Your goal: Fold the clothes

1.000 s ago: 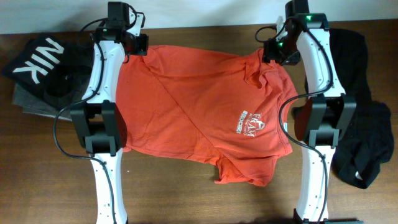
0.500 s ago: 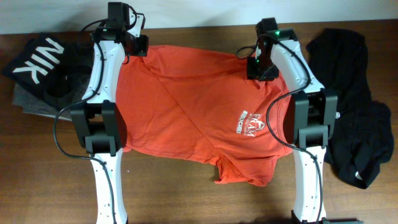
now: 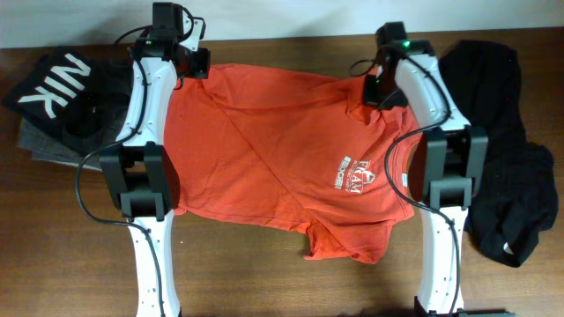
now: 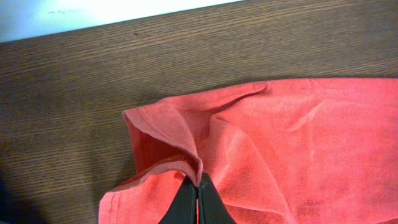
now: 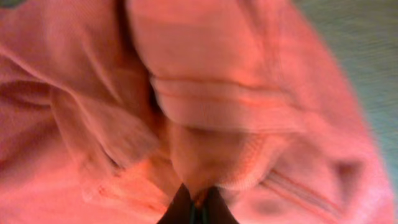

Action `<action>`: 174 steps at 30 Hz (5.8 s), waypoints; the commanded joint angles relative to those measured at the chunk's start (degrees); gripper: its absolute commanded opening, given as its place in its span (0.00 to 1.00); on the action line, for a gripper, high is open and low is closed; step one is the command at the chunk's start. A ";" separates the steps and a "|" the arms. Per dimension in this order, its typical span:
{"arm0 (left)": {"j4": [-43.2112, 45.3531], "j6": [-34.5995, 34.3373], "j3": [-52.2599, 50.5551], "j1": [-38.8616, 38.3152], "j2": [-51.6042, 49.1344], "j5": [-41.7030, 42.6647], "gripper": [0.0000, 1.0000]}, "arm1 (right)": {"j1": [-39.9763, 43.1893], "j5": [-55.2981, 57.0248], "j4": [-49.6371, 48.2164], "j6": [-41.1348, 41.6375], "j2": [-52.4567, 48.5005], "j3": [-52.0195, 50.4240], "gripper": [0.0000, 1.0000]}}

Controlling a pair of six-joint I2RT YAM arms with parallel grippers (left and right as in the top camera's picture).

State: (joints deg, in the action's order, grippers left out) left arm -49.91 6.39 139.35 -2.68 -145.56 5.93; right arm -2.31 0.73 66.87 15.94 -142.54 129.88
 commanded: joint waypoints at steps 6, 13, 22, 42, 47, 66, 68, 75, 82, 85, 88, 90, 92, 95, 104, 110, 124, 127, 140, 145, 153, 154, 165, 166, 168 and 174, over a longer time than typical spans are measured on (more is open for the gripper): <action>0.66 0.50 6.95 2.38 0.28 0.07 0.01 | 6.01 1.22 2.75 -5.22 3.37 19.58 0.04; 5.22 0.52 7.43 2.64 0.26 -1.27 0.01 | 9.20 -0.17 -7.63 -6.51 3.21 18.78 0.04; 7.48 0.57 7.43 2.64 0.22 -7.74 0.01 | 9.55 -0.31 -9.20 -6.71 1.88 16.35 0.04; -9.44 0.96 7.52 4.02 4.74 -10.95 0.01 | 12.04 -10.67 25.33 -14.12 10.56 18.32 0.04; -15.58 0.96 7.52 4.42 5.29 -10.93 0.01 | 12.50 -11.10 30.47 -15.67 10.69 18.29 0.04; -28.76 1.20 6.84 4.39 7.63 -9.86 0.01 | 9.29 -10.38 30.47 -17.70 10.95 4.85 0.04; -29.27 1.49 6.16 4.39 7.32 -9.86 0.01 | 9.29 -9.01 30.25 -17.68 10.95 1.79 0.04; -27.26 4.17 2.36 4.39 5.88 -9.86 0.01 | 10.08 -5.14 26.53 -16.96 10.95 -7.91 0.04; -25.51 4.44 -0.35 4.33 2.29 -9.84 0.06 | 10.34 -4.98 23.06 -16.55 10.93 -13.07 0.05; -25.51 4.44 -0.37 4.35 1.73 -9.84 0.45 | 10.36 -4.72 23.02 -16.57 10.93 -13.09 0.16; -25.66 4.42 0.20 4.35 1.81 -9.84 0.61 | 10.62 -4.83 23.06 -16.52 10.95 -12.50 0.20; -26.34 4.35 1.70 4.35 1.92 -9.79 0.65 | 10.75 -5.01 23.69 -16.55 11.06 -11.04 0.21; -27.87 3.89 4.50 4.35 2.27 -9.42 0.68 | 10.86 -5.18 25.29 -16.55 11.32 -8.07 0.22; -31.19 3.91 10.84 4.35 3.26 -7.28 0.77 | 10.95 -6.14 28.87 -16.59 12.13 -1.05 0.24; -43.47 3.32 35.01 4.28 9.31 -3.87 0.95 | 10.88 -12.76 30.49 -16.55 26.60 10.21 0.50; -46.80 1.14 40.15 4.28 14.60 3.54 0.95 | 10.71 -14.25 30.49 -14.82 38.91 10.16 0.52; -46.80 -3.45 20.92 1.55 32.74 2.19 0.90 | -2.38 -13.64 30.36 -9.81 60.46 -16.70 0.71; -46.80 -6.93 9.57 1.55 36.46 0.83 0.84 | -6.32 -13.84 28.24 -9.03 61.55 -25.33 0.71; -40.76 -11.21 -36.35 -0.02 38.88 -0.61 0.83 | -20.09 -17.70 7.89 -2.93 61.48 -60.19 0.72; -32.33 -16.98 -48.68 0.00 38.88 -1.29 0.82 | -20.28 -17.64 5.38 -2.95 61.48 -64.02 0.72; -14.53 -30.25 -68.50 1.31 38.86 -1.25 0.65 | -20.31 -16.76 3.06 -1.88 61.48 -65.64 0.71; -13.35 -30.42 -69.70 1.51 38.86 -1.27 0.64 | -20.31 -16.61 3.02 -1.88 61.48 -65.64 0.71; -5.66 -31.15 -77.20 2.82 38.86 -5.14 0.57 | -20.31 -16.59 0.37 -0.39 61.44 -67.32 0.70; -5.01 -31.98 -77.94 2.91 38.86 -6.71 0.54 | -20.31 -16.59 0.26 -0.20 61.44 -67.78 0.70; -4.46 -33.44 -78.64 3.30 38.86 -9.40 0.44 | -20.31 -16.59 0.04 0.79 61.44 -68.83 0.69; -3.06 -34.21 -78.66 5.79 38.86 -11.21 0.06 | -20.59 -16.59 -2.49 1.07 61.44 -73.26 0.63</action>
State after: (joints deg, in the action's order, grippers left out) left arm -53.95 -26.74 62.17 1.10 -106.24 0.84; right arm -22.15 -16.16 65.23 16.23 -81.80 58.37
